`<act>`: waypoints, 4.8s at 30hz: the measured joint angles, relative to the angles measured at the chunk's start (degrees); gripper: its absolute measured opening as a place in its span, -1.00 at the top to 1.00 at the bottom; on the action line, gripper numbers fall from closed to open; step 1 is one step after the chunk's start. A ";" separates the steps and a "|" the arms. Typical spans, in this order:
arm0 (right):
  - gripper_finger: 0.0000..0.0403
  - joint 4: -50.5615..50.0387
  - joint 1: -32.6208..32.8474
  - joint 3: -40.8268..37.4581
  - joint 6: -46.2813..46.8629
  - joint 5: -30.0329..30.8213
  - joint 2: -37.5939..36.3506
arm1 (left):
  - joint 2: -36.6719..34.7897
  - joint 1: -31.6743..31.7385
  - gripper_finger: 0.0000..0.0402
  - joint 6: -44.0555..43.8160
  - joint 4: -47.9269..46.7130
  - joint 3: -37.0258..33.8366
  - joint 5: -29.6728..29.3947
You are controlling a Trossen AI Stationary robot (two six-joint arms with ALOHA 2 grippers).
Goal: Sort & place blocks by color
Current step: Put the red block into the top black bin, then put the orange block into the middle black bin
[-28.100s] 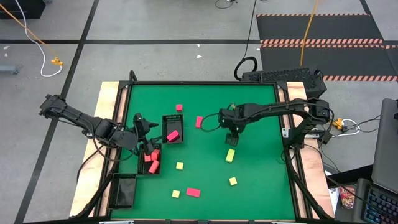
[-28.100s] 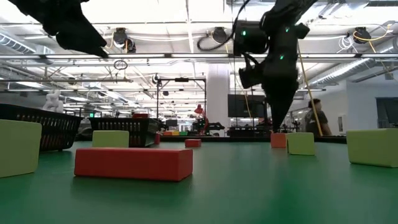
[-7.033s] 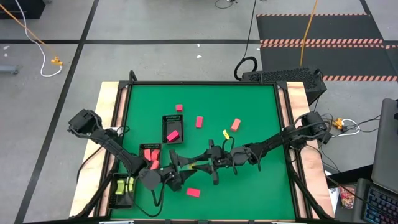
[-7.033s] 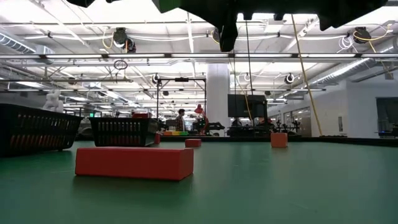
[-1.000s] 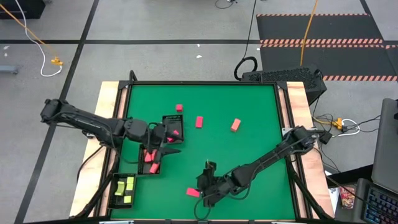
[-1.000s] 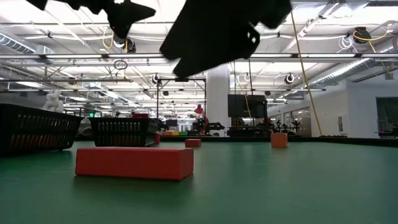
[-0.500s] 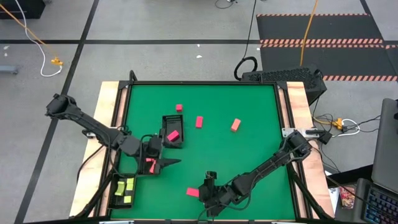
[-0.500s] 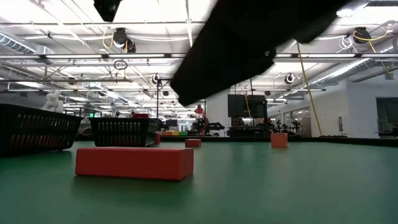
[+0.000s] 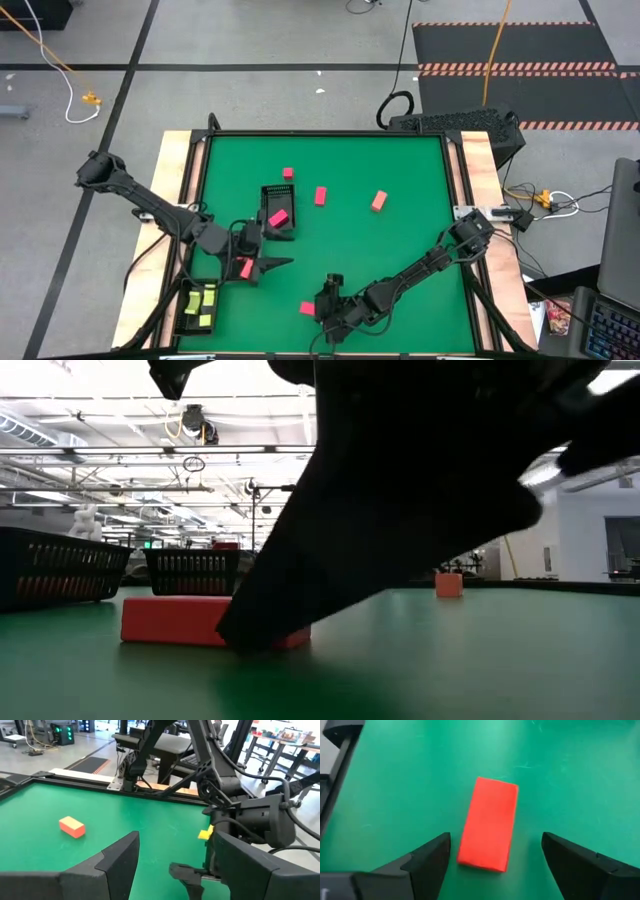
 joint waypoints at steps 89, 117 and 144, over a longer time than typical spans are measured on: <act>-0.81 -19.88 -34.65 -6.48 -30.69 6.21 -21.73 | -0.15 -5.20 -0.27 3.48 -3.90 0.00 -5.77; -0.67 -35.41 -45.82 -29.70 -18.68 -4.58 -30.41 | -0.15 -5.16 -0.27 3.66 -4.04 0.00 -5.71; -0.67 -23.69 -43.92 -30.42 -23.20 -28.13 -42.67 | -0.15 -5.16 -0.27 3.15 -4.75 0.00 -5.74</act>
